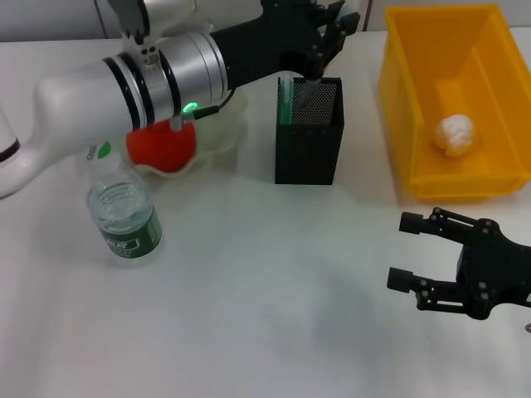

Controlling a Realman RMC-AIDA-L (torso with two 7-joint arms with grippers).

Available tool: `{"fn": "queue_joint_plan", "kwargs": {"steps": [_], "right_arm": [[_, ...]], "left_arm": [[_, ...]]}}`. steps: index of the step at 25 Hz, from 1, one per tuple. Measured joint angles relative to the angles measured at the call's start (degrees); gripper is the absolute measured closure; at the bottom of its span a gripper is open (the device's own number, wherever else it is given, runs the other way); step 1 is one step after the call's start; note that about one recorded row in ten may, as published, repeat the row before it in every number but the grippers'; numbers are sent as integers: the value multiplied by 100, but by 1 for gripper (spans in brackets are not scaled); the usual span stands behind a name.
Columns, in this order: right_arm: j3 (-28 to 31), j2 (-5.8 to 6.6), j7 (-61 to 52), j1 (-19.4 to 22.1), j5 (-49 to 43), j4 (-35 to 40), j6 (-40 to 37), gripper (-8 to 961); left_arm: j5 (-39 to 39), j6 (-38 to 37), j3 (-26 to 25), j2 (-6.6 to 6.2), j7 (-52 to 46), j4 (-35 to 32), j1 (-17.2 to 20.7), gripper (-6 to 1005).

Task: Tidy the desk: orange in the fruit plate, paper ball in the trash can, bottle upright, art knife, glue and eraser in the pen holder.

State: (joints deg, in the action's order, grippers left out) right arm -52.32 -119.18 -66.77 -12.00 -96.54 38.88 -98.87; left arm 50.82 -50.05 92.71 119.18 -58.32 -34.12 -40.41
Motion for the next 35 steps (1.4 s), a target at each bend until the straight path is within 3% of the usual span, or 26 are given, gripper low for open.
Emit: {"fn": "queue_joint_plan", "kwargs": {"steps": [4, 18, 24, 29, 32, 35], "right_arm": [[-4, 0, -22, 0, 0, -14, 34, 113], [-14, 0, -120, -4, 3, -1, 79, 113], [4, 1, -129, -4, 3, 2, 79, 113], [11, 8, -133, -4, 4, -7, 80, 113], [12, 9, -140, -3, 4, -9, 82, 113], [15, 10, -143, 22, 4, 15, 85, 113]], "left_arm": [[-329, -25, 121, 0, 202, 134, -2, 836], [-401, -275, 274, -1, 99, 81, 214, 832], [-414, -456, 233, -25, 22, -153, 296, 656], [-305, -461, 209, -72, -165, -510, 402, 379], [158, -517, 117, -148, -702, -1105, 657, 276], [967, -875, -97, -245, -1418, -1997, 1149, 207]]}}
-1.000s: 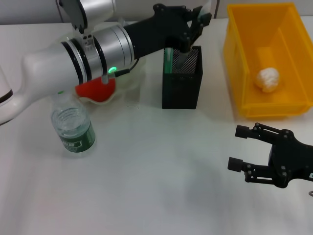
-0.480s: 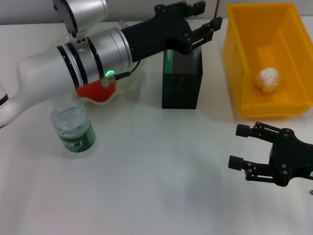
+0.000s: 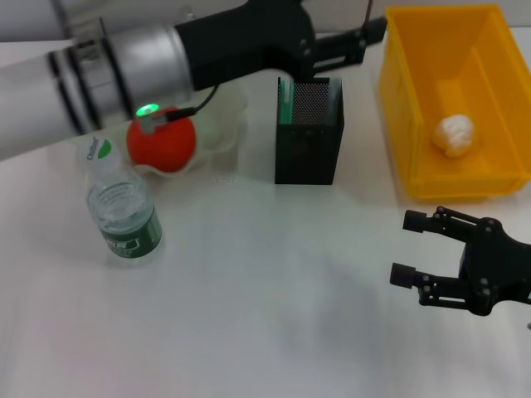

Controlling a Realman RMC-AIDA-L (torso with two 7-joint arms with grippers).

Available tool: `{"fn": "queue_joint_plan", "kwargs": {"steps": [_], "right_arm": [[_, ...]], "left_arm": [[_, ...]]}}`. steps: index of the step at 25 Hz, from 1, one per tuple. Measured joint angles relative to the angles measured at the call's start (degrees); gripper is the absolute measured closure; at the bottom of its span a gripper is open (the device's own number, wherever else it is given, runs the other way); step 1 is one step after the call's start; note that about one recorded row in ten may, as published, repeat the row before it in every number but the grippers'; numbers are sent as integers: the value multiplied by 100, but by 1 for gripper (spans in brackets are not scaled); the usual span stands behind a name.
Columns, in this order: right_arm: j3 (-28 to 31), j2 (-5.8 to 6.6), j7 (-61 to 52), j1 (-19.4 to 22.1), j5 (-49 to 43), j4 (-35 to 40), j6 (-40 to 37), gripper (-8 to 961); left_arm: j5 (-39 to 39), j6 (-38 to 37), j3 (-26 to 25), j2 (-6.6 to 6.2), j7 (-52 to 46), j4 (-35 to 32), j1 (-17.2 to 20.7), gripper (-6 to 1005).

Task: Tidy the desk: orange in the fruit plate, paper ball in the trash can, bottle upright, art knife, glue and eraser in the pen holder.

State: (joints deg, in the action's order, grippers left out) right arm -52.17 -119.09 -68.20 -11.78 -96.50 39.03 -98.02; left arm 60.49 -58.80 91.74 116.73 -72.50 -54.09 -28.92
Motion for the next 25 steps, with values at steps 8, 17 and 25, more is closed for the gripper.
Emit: {"fn": "queue_joint_plan", "kwargs": {"steps": [8, 17, 25], "right_arm": [[114, 87, 0, 40, 0, 25, -83, 113], [142, 267, 182, 64, -71, 26, -637, 113], [145, 112, 446, -96, -753, 39, -776, 113]], "left_arm": [[1151, -1994, -828, 113, -202, -1095, 1568, 208], [1849, -3207, -1148, 76, 559, 132, 2110, 207], [2699, -3329, -1725, 61, 787, 1442, 1661, 209]]}}
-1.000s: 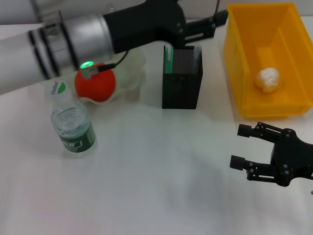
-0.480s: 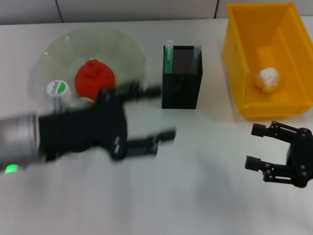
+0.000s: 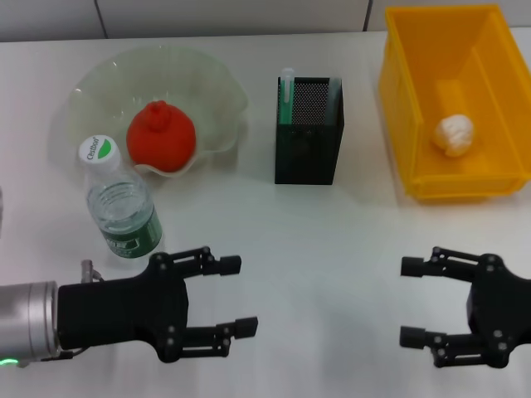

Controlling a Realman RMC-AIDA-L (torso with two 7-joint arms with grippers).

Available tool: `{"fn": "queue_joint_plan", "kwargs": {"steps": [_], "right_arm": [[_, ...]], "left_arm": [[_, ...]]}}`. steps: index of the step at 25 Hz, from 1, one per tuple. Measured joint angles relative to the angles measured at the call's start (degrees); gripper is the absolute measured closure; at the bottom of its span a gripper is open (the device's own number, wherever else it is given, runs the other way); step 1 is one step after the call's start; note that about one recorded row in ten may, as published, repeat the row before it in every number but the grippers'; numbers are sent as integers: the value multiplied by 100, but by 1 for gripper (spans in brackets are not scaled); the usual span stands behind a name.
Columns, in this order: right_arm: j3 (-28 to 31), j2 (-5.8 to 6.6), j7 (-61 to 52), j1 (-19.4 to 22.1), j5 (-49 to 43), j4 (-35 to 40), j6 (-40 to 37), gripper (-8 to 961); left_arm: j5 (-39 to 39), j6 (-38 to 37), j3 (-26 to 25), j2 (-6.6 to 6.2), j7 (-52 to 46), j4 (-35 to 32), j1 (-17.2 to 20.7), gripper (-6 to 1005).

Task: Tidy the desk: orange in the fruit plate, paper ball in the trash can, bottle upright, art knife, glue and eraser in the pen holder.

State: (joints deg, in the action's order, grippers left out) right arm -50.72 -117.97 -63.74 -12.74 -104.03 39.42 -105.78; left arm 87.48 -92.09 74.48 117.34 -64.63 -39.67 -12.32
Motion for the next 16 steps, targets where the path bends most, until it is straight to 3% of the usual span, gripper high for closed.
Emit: {"fn": "queue_joint_plan", "kwargs": {"steps": [16], "right_arm": [[9, -80, -6, -30, -62, 15, 37, 113]], "left_arm": [[179, -19, 1, 41, 64, 101, -108, 213]]}}
